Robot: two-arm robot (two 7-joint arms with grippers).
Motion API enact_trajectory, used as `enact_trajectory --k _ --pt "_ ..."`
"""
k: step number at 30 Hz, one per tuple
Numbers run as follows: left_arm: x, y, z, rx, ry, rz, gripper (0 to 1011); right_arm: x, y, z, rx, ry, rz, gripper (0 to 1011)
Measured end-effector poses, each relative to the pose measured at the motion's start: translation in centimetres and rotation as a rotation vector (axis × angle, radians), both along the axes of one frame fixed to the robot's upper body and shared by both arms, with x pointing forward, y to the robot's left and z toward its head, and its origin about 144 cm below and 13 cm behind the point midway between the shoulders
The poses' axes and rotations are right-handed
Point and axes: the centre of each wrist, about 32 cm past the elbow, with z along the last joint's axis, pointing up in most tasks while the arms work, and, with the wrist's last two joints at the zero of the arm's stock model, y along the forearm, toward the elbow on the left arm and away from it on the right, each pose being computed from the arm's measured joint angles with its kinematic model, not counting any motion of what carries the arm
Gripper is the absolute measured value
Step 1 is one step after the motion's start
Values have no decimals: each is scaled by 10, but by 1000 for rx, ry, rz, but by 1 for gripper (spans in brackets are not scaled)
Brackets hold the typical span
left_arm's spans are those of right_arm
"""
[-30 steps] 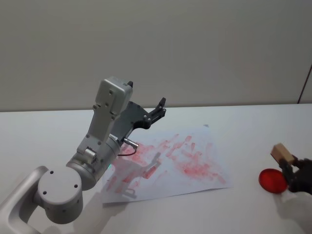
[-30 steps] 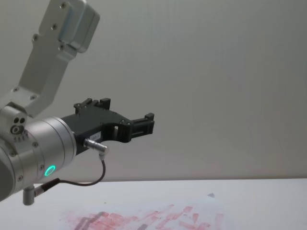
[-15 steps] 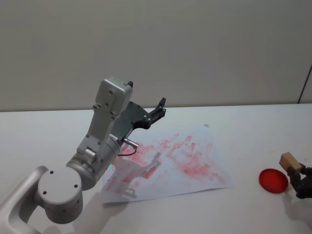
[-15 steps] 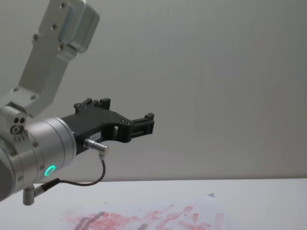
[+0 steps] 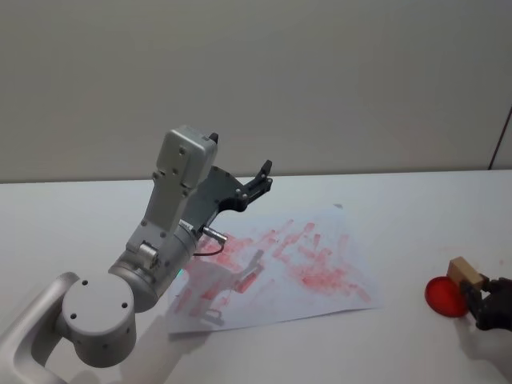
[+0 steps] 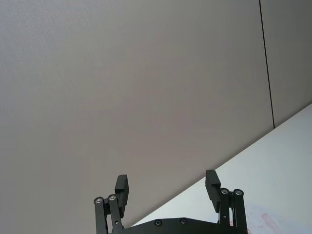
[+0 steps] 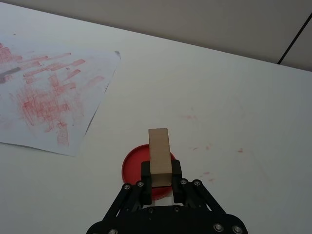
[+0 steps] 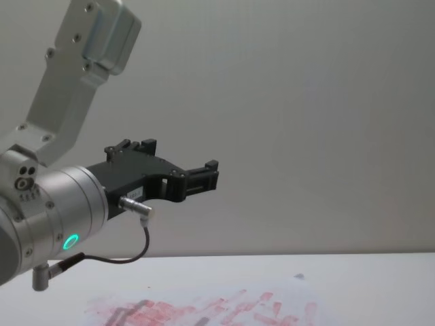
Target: Use the one hand to pick up the stamp and affix it onto the A4 paper.
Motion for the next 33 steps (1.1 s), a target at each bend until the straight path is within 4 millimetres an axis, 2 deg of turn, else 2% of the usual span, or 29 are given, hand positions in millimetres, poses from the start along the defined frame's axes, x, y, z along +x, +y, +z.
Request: enact_trajectory --k 8,13,14,17,20,24,33 --pt "0 0 0 0 0 0 1001 2 2 -1 -2 13 4 217" --pt "0 0 0 0 0 0 1001 2 2 -1 -3 19 6 391" --pt "0 0 0 0 0 0 1001 2 2 -1 -3 19 6 391" --pt "0 0 0 0 0 0 1001 3 2 -2 -3 21 7 538" --pt "0 0 0 0 0 0 1001 3 3 -2 -3 22 7 595" --pt "0 0 0 0 0 0 1001 3 3 -2 -4 24 8 757" --pt "0 0 0 0 0 0 1001 3 3 -2 -4 26 9 995"
